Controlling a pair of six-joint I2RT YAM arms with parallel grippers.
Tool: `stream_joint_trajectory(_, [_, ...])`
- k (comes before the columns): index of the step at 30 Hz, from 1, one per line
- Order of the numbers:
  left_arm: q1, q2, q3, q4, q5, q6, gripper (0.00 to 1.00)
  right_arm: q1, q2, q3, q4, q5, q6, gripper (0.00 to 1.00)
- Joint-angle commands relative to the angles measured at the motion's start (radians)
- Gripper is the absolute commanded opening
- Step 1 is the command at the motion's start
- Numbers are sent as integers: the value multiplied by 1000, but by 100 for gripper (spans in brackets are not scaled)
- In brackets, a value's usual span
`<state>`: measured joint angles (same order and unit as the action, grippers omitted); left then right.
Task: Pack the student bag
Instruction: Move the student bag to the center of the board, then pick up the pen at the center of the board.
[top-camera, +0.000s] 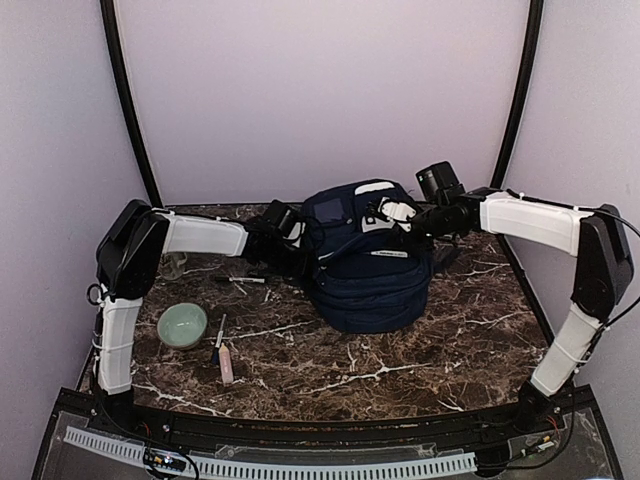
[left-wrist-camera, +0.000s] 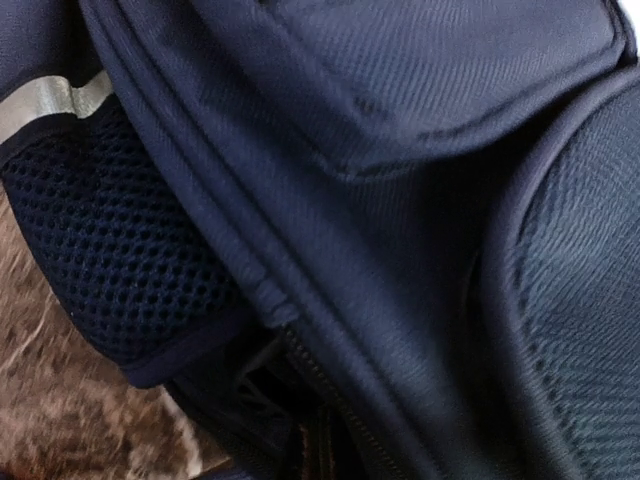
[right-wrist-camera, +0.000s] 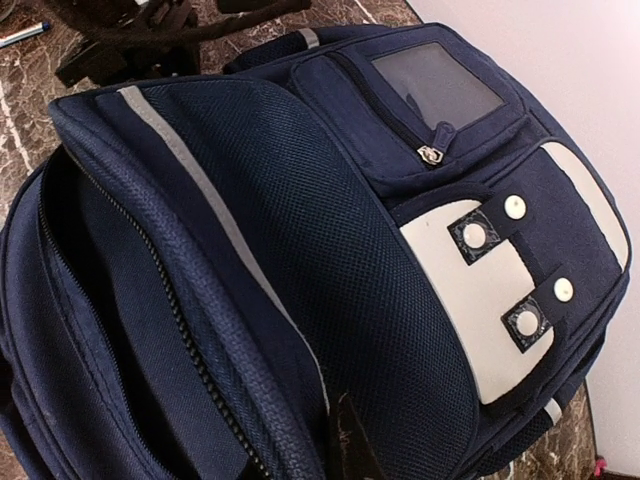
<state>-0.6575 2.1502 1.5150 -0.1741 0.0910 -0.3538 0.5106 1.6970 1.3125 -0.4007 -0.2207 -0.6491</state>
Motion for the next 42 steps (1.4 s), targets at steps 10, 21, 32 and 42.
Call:
stream_joint_trajectory(10, [-57,258,487,90,227,-54,0,-4,-168,-135,-84,-141,109,0])
stream_joint_trajectory(21, [-53,-53,322,-141,-60,51,33,-55,-143,-145,-53,-140,121,0])
stream_joint_trajectory(32, [-67,-590,-326,-173,-146,-40,39,-55,-157,-146,-60,-176,108,0])
stream_joint_trajectory(42, [-180,-783,-519,-473,-156,-313,36,-55,-146,-122,-93,-219,102,0])
